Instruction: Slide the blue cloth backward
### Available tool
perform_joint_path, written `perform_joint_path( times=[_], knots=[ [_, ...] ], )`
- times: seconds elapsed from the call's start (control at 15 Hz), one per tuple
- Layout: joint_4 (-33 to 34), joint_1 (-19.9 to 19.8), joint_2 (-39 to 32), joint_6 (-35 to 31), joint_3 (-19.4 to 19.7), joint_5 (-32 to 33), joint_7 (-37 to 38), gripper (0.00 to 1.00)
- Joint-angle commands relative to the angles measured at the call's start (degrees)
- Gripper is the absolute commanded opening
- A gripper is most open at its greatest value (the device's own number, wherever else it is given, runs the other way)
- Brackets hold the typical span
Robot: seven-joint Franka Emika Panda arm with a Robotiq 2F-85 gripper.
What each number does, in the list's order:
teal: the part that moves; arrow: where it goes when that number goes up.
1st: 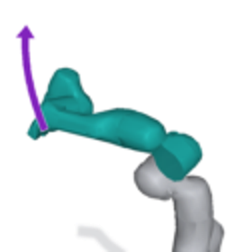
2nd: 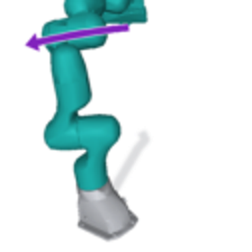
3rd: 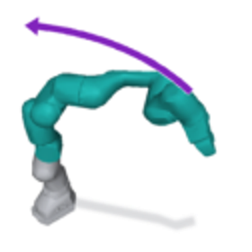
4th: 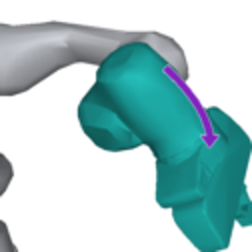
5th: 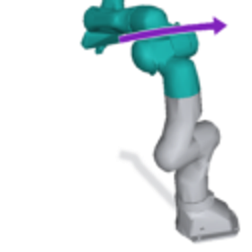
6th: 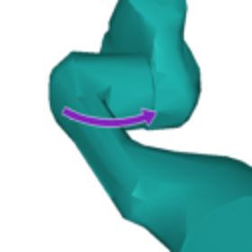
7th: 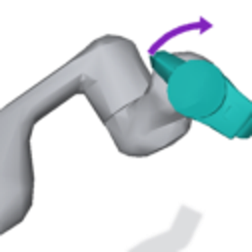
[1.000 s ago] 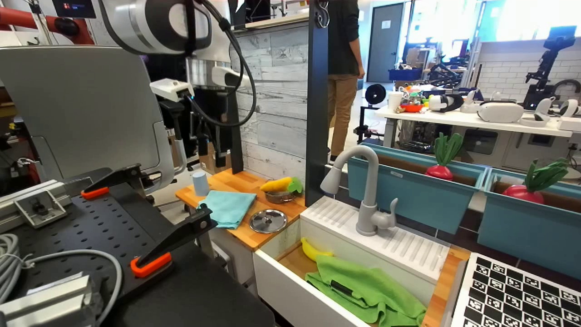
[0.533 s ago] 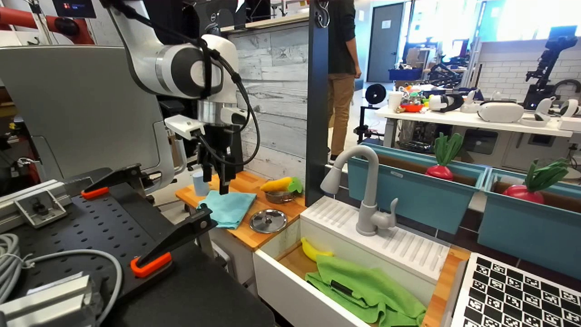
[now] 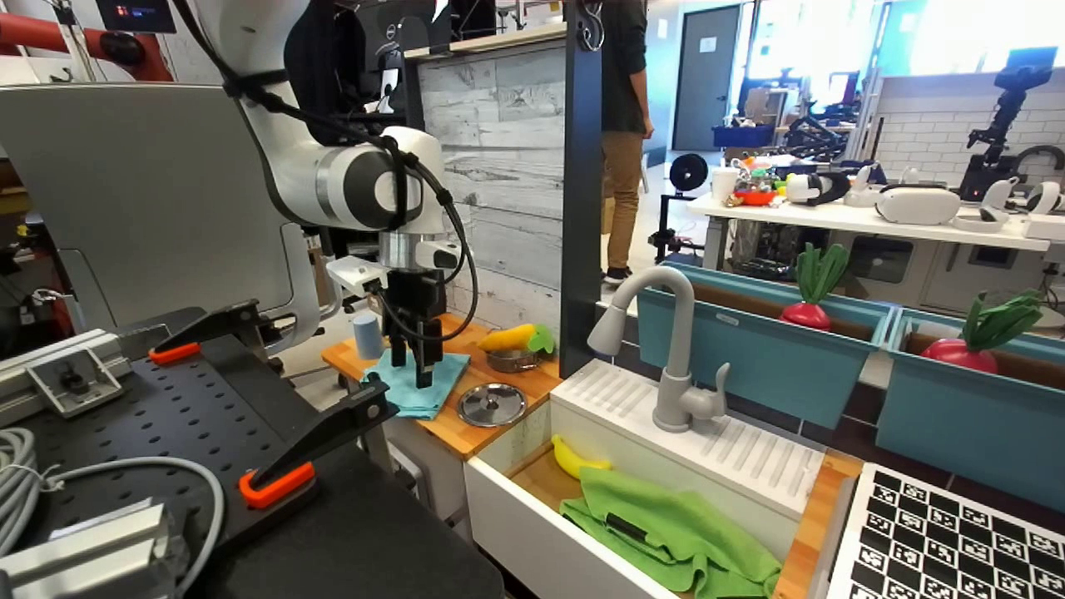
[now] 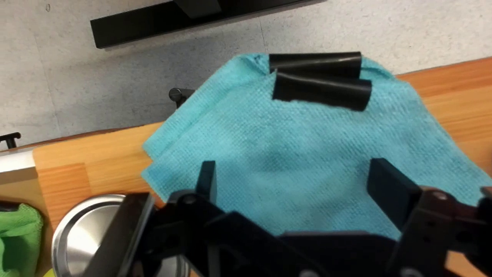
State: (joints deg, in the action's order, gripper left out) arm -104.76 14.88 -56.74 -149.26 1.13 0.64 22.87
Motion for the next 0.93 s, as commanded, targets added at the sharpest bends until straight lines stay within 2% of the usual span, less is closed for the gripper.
perform_joint_path(
  times=[0.0, 0.87],
  knots=[
    [6.04, 2.85, -4.02, 3.46, 2.15, -0.76, 2.74, 1.0],
    [16.45, 5.18, -8.77, 10.11, 3.03, 0.24, 5.22, 1.0]
  ],
)
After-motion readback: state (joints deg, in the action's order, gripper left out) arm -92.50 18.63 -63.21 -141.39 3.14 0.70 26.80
